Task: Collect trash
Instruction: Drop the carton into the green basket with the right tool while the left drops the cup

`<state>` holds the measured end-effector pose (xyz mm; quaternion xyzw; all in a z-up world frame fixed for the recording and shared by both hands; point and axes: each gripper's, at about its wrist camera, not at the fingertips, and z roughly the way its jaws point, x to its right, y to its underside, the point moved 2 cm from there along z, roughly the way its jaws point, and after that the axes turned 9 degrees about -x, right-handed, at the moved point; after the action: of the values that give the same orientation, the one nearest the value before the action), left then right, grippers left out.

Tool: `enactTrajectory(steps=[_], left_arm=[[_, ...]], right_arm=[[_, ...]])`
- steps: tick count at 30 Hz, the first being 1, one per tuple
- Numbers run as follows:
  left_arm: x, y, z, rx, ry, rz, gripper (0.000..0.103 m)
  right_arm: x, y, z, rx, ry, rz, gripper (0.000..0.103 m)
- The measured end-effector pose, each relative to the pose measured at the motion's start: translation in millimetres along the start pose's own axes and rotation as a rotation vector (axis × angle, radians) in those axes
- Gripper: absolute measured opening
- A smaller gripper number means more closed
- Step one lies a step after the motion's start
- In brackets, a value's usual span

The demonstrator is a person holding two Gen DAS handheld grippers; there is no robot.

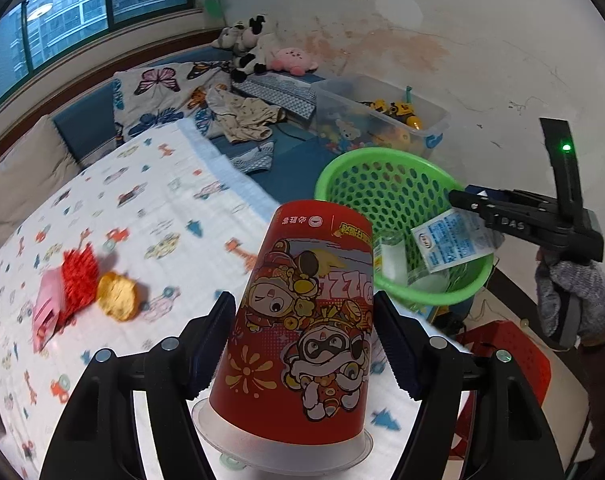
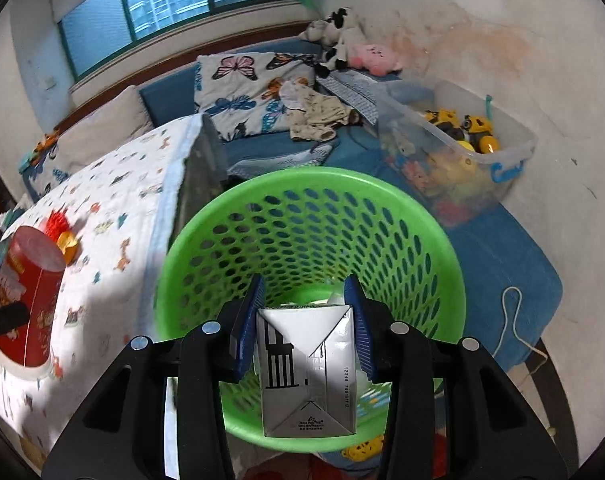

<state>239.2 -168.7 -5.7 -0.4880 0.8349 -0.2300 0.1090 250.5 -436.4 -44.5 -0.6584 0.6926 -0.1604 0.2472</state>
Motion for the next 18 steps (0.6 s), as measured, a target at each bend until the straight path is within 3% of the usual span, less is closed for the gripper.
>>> enactTrajectory(steps=[4,8,14,18], left_arm=[[15,-20,8,0.006,0.027,0.024,0.068],[32,-41,17,0.014,0.044,0.053,0.068],[58,-68,39,0.018,0.069,0.084,0.068],[73,-81,55,0.014,0.088,0.089,0.068]], right_arm=[[9,-4,7,-0.013,0.009,0.022,0.045],[18,-2,6,-0.006,0.001,0.048,0.058],[26,10,-8,0.011,-0.009,0.067,0.065],[23,19,-20,0.038,0.002,0.048,0.076]])
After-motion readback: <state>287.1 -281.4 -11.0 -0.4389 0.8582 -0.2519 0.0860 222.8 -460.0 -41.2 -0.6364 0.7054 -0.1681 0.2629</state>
